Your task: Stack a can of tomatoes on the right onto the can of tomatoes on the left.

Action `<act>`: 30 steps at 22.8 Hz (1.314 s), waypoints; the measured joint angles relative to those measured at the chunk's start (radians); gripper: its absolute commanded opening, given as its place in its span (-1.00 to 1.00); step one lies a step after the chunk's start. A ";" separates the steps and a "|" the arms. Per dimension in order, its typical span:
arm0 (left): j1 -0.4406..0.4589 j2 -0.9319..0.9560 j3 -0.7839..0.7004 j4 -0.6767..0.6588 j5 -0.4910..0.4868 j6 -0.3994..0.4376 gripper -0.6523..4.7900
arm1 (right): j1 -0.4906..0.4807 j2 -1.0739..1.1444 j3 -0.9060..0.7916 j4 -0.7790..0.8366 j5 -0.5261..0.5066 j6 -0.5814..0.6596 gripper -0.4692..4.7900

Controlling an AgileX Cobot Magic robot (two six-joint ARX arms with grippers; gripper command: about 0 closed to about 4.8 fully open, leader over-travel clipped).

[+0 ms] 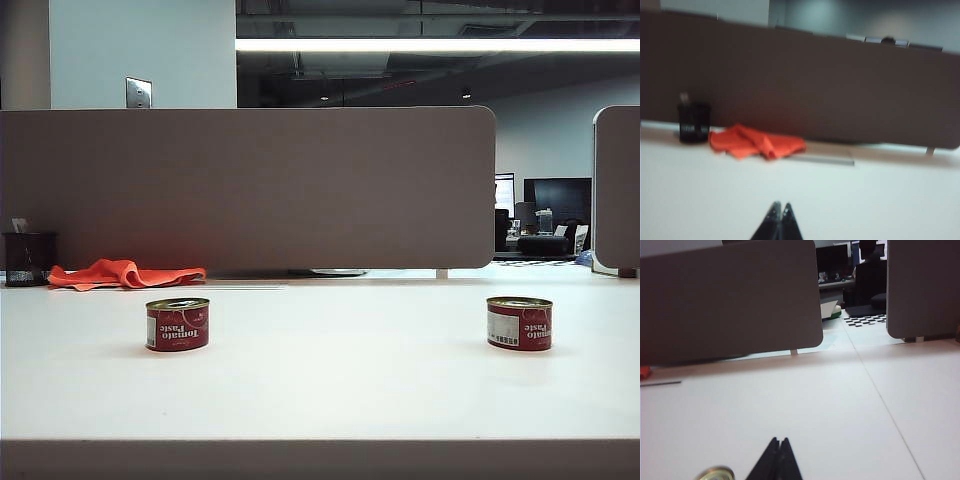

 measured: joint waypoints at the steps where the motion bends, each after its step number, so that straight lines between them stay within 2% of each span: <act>1: 0.000 0.010 0.023 -0.002 0.000 -0.002 -0.78 | 0.000 0.000 0.017 -0.001 0.005 0.014 -0.84; 6: 0.000 0.145 0.167 0.002 0.040 -0.003 -0.78 | 0.000 0.006 0.165 -0.014 0.158 0.114 -0.84; 9: -0.001 0.275 0.220 0.011 0.095 -0.014 -0.78 | 0.000 0.053 0.238 -0.015 0.194 0.125 -0.84; 12: -0.014 0.381 0.273 0.007 0.125 -0.013 -0.78 | 0.000 0.140 0.311 -0.006 0.179 0.126 -0.84; 17: -0.106 0.463 0.369 -0.028 0.127 0.045 -0.78 | 0.001 0.435 0.523 -0.021 0.033 0.112 -0.84; 21: -0.157 0.514 0.391 -0.071 0.149 0.072 -0.78 | 0.013 0.583 0.644 -0.048 -0.061 0.026 -0.84; 26: -0.189 0.582 0.472 -0.161 0.177 0.077 -0.78 | 0.122 0.683 0.767 -0.163 0.016 -0.181 -0.84; 30: -0.209 0.697 0.574 -0.251 0.192 0.085 -0.78 | 0.204 0.764 0.822 -0.280 0.053 -0.257 -0.84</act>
